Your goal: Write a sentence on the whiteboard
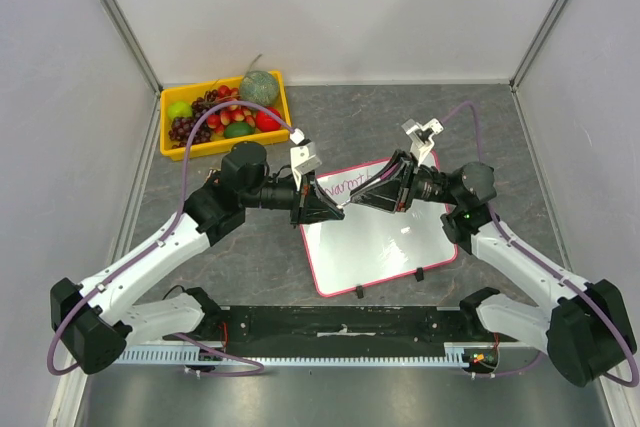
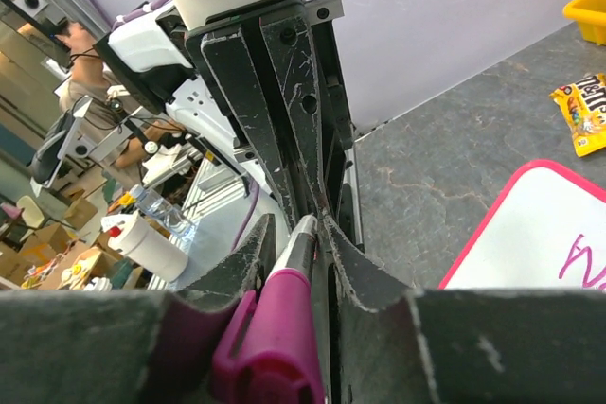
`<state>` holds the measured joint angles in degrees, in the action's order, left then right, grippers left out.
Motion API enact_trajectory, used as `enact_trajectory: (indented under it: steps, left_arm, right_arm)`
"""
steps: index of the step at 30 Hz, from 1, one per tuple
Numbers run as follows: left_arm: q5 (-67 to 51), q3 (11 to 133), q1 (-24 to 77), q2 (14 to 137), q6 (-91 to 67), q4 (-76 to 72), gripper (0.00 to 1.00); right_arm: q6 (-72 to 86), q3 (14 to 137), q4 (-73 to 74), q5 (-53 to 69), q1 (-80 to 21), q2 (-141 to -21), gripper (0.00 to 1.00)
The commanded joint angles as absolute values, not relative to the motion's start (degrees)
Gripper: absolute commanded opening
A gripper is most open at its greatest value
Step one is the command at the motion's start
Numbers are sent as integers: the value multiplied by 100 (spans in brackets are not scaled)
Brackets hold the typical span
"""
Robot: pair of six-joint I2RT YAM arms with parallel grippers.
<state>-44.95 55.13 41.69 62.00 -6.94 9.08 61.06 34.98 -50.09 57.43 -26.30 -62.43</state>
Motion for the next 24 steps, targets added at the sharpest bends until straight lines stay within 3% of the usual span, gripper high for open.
enact_trajectory:
  steps: [1, 3, 6, 12, 13, 14, 17, 20, 24]
  left_arm:
    - [-4588, 5730, 4175, 6161, -475, 808, 2]
    - [-4588, 5722, 4175, 6152, -475, 844, 2]
    - [-4518, 5660, 4175, 6100, -457, 844, 2]
    - [-4412, 5590, 4175, 6012, -466, 861, 2]
    - [-4351, 5581, 4175, 6012, -492, 861, 5]
    - [-4255, 5572, 4175, 6012, -527, 861, 20]
    - [-3842, 5494, 4157, 5968, -703, 853, 51]
    - [-3254, 5301, 4114, 5845, -896, 861, 63]
    - [-2752, 4984, 3816, 5617, -1308, 949, 68]
  right_arm:
    - [5625, 3744, -4360, 5678, -2672, -6056, 27]
    - [5581, 3753, -4307, 5643, -2681, -6012, 20]
    - [5450, 3779, -4140, 5625, -2663, -6020, 0]
    - [5335, 3735, -4043, 5625, -2663, -6038, 0]
    - [5309, 3735, -4017, 5608, -2654, -6029, 0]
    - [5274, 3735, -3964, 5590, -2663, -6029, 0]
    - [4993, 3744, -3675, 5485, -2663, -6003, 0]
    - [4712, 3744, -3297, 5309, -2672, -5950, 0]
    - [4273, 3762, -2743, 4958, -2663, -5854, 0]
